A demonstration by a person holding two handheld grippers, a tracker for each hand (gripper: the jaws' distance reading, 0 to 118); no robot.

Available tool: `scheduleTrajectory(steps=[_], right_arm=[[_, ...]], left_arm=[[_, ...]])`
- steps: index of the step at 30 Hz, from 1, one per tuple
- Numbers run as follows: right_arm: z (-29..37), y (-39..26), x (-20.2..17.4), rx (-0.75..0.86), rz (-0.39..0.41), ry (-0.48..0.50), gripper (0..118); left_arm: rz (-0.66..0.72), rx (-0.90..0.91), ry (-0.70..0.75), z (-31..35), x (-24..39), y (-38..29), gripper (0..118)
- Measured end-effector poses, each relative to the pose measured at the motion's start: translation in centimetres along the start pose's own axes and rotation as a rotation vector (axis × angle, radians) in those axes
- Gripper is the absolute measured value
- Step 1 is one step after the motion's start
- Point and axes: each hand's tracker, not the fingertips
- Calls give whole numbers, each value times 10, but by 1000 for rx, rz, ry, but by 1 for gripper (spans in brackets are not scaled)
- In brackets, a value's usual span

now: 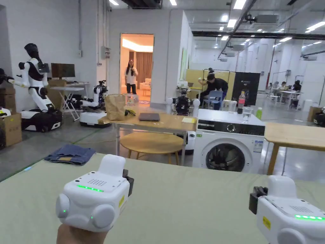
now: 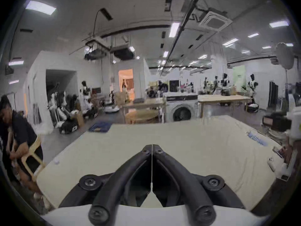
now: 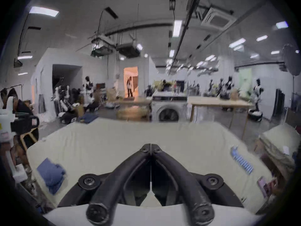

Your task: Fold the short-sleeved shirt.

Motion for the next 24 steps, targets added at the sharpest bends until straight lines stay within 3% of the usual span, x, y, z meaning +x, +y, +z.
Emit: scheduleTrajectory(steps=[3,4,7,9,11,14,16,18,20,21,23,24], right_arm=[[6,26,1,44,74,-62,0],[10,32,2,34,63,-58,0],[29,34,-3,68,52,-34,0],[32,30,-5,88,118,-33,0],[33,31,-3,74,105,-49,0],[38,33,4,117,20,-33,0],[40,33,4,114,27,-39,6],[38,33,3,99,41,-37,30],[37,28,-1,89,42,-29,61],[36,26,-4,88,44,-27,76],[35,22,-8,95,51,-33,102],[35,20,-9,108,48,-34,107]], left_arm=[[-68,45,57,1,26,18,0],[-60,48,89,5,31,20,0],[50,80,-10,17,35,19,0],[-13,54,11,18,42,21,0],[-55,50,35,18,45,23,0],[7,49,-8,14,41,22,0],[26,28,-24,10,39,17,2],[35,23,-19,8,40,13,28],[52,13,-35,7,39,9,70],[57,15,-41,8,39,8,84],[60,38,-33,13,41,9,103],[54,64,-31,16,41,10,105]])
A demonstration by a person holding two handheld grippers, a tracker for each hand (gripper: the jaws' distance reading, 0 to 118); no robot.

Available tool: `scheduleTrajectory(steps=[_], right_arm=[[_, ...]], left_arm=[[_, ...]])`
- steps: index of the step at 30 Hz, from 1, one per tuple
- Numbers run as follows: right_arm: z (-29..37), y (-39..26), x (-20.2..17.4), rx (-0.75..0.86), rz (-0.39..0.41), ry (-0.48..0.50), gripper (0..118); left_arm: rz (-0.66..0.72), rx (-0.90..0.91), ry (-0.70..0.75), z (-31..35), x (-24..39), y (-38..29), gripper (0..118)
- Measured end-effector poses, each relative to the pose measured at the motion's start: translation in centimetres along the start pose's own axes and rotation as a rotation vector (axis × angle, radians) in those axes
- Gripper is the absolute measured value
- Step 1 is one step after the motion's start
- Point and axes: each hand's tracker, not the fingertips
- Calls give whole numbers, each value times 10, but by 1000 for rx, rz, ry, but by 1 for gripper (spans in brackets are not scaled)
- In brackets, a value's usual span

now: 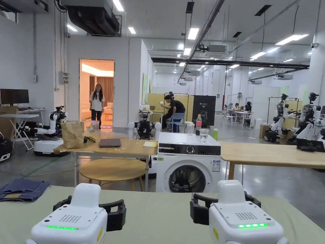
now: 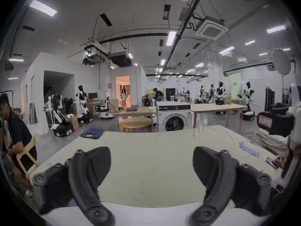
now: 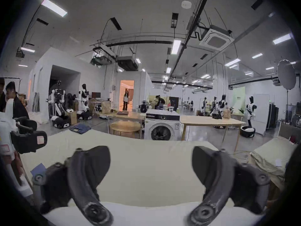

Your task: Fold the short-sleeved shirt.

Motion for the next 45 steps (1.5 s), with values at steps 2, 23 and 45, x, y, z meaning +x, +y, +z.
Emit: scheduleTrajectory(steps=[2,23,45], right_arm=[[-1,-1,-2,14,-19,-38,108],[5,14,-23,-113,-100,-84,108],[5,14,-25,-106,-110,-98,108]], left_arm=[[-7,17,-6,5,1,4,106],[-8,-1,-28,8,7,2,106],[-11,12,-16,12,6,8,106]])
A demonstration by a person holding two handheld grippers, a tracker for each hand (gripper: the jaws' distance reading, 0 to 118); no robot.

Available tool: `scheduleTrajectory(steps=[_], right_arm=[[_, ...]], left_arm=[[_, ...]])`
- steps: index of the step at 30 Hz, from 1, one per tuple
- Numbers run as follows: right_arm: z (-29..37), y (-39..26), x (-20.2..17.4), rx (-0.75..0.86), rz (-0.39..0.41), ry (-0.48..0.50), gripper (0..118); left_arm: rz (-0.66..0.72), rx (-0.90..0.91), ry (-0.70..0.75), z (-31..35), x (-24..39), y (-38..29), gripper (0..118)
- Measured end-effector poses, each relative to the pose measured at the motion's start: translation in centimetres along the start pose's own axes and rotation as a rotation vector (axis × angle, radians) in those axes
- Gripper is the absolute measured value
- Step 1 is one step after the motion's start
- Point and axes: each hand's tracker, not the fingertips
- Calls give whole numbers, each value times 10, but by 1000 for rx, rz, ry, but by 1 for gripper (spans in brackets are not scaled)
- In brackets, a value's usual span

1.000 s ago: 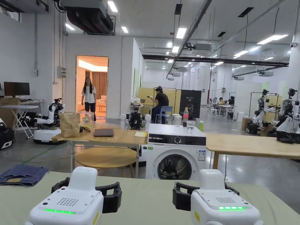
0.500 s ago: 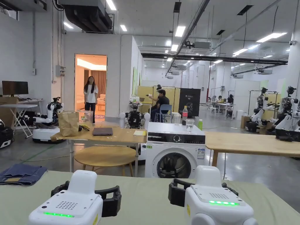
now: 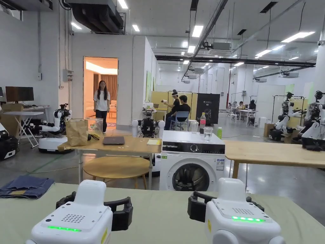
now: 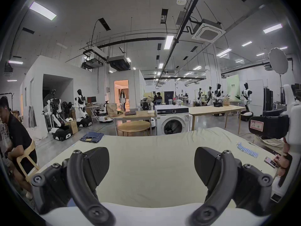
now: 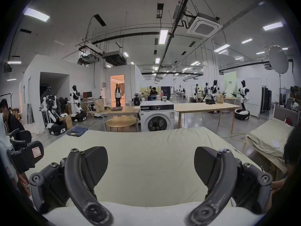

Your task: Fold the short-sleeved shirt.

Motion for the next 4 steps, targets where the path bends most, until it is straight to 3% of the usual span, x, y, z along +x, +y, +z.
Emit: scheduleTrajectory(steps=[4], right_arm=[[-3,-1,2,-27,0,23,108]], left_arm=[[-2,0,-2,-1,2,0,106]])
